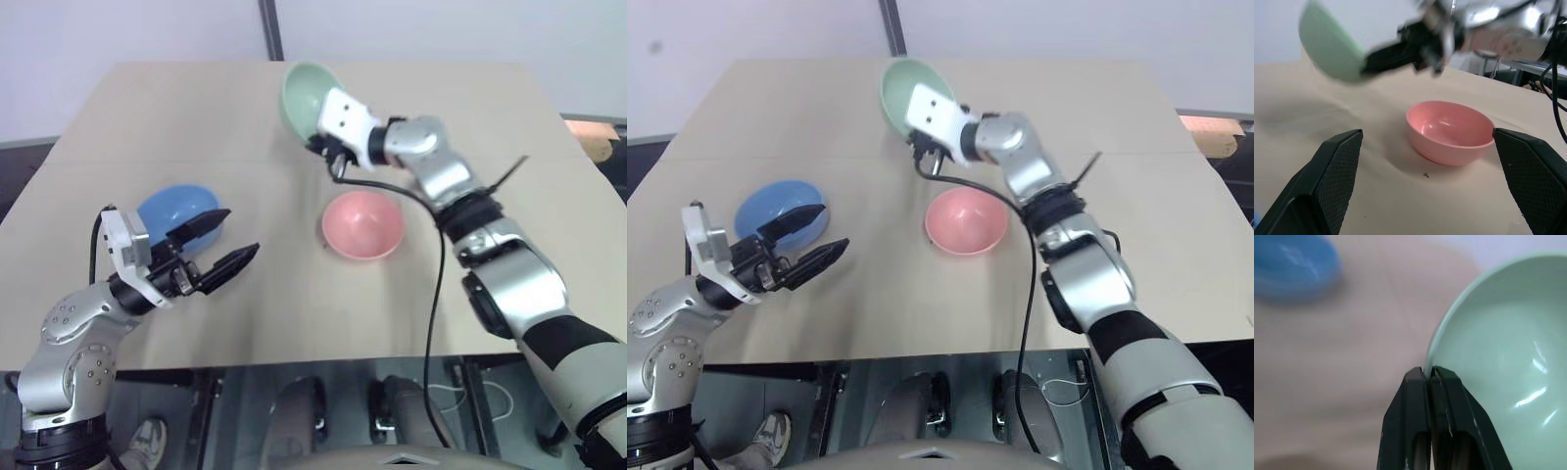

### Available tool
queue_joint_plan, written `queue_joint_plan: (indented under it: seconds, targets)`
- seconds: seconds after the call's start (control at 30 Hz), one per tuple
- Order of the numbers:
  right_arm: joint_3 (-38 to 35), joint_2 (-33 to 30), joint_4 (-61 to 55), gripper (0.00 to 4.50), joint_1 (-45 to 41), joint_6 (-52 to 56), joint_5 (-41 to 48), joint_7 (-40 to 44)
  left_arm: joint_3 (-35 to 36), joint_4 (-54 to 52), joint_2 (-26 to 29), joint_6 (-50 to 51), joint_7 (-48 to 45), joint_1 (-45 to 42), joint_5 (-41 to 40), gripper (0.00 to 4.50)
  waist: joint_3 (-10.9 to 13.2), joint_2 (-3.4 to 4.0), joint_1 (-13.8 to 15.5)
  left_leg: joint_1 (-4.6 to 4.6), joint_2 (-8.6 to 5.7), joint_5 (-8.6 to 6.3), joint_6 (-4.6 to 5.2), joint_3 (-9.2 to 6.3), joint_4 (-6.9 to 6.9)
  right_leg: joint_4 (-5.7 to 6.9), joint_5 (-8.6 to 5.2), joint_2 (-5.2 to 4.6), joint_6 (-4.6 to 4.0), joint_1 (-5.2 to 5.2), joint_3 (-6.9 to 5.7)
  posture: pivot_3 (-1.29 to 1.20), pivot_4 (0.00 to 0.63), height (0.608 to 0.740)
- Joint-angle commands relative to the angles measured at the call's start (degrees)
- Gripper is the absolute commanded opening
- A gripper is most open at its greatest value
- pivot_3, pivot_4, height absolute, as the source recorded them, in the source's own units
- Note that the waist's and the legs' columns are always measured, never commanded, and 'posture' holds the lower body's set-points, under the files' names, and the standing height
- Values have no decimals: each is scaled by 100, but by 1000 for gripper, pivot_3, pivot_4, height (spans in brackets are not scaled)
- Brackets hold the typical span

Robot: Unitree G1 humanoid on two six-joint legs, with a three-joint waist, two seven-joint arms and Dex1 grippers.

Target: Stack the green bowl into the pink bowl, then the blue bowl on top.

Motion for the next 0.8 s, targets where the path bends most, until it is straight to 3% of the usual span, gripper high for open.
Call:
queue_joint_plan:
  seconds: [0.03, 0.17, 0.27, 0.4, 0.47, 0.53, 0.57, 0.6, 0.67, 0.8]
  targets:
    - [-63, -976, -3139, 65, 1139, 1661, 728, 952, -41, 22, -8, -137, -83, -137, -13, 4500, -3, -2, 106, -1, -1, 0, 0, -14, -8, -23, 0, -2, 0, 11, -13, 0, 150, 740]
    - [-130, -2062, -5187, 65, 2184, 3363, 1015, 1027, -168, 221, 3, -146, -190, -364, 8, 4500, 3, 7, 100, -6, -10, 0, 1, -19, -32, -51, 1, -11, 2, 13, -22, 0, 150, 740]
    - [80, -2266, -5497, 65, 2535, 3901, 917, 697, -286, 390, 14, -135, -301, -555, 32, 4500, 3, 9, 7, 2, -9, 2, -1, -16, -39, -48, 0, -9, 0, 11, -22, 0, 150, 740]
    - [380, -2341, -5447, 1642, 2621, 3878, 795, 530, -370, 564, 74, -85, -421, -794, 41, 4500, 3, 8, -31, 7, -8, 11, -13, -18, -40, -41, -1, 1, 2, 12, -23, 0, 150, 740]
    - [316, -2326, -5549, 2495, 2602, 3940, 887, 446, -354, 627, 105, -61, -464, -847, 38, 4500, 4, 8, -23, 5, -8, 12, -13, -18, -37, -42, -1, 2, 4, 12, -24, 0, 150, 740]
    - [151, -2339, -5776, 3681, 2683, 3994, 1032, 365, -361, 687, 153, -62, -521, -868, 73, 4500, 3, 6, -15, 2, -8, 12, -12, -17, -36, -47, 0, 3, 5, 12, -24, 0, 150, 740]
    - [51, -2323, -5881, 3799, 2742, 4012, 1081, 281, -366, 704, 155, -56, -503, -886, 89, 4500, 3, 6, -5, 0, -9, 11, -12, -17, -36, -49, 0, 3, 6, 12, -24, 0, 150, 740]
    - [-29, -2315, -5972, 4370, 2792, 4038, 1156, 229, -368, 709, 149, -36, -460, -903, 105, 4500, 3, 5, 5, -2, -9, 11, -11, -17, -37, -51, -1, 3, 6, 11, -24, 0, 150, 740]
    - [-253, -2217, -6137, 4446, 2903, 4086, 1356, 74, -383, 682, 148, 17, -313, -918, 188, 4500, 3, 5, 20, -3, -9, 10, -11, -17, -37, -53, -1, 4, 6, 12, -24, 0, 150, 740]
    - [-1284, -1902, -6838, 4446, 3237, 4700, 2486, -32, -500, 319, 380, 27, 866, -624, 1431, 4500, 2, 2, 63, -2, -9, 10, -11, -18, -38, -52, -1, 6, 7, 12, -23, 0, 150, 740]
